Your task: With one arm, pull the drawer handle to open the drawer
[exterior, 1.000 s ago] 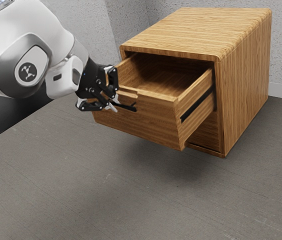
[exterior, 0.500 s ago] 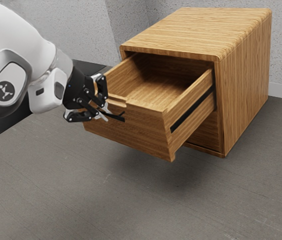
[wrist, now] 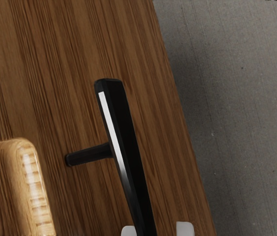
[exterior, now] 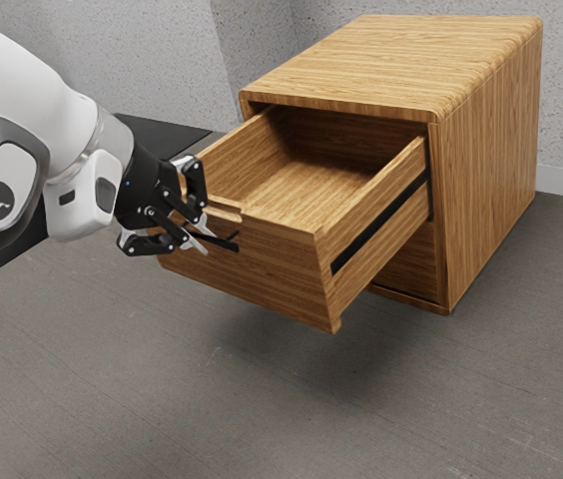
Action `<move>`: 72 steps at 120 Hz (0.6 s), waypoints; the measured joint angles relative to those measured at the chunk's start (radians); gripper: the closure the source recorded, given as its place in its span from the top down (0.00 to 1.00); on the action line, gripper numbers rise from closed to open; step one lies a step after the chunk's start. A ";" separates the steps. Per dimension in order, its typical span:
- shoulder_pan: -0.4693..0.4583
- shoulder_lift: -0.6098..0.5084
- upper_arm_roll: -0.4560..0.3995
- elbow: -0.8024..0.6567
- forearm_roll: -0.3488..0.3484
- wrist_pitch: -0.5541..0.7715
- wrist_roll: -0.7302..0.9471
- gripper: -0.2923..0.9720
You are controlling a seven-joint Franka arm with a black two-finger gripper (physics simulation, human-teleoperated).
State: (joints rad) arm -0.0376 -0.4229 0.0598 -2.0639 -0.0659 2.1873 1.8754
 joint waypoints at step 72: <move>-0.007 0.012 -0.006 0.109 0.015 -0.156 -0.091 0.27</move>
State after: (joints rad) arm -0.0450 -0.4106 0.0536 -1.9548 -0.0512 2.0314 1.7840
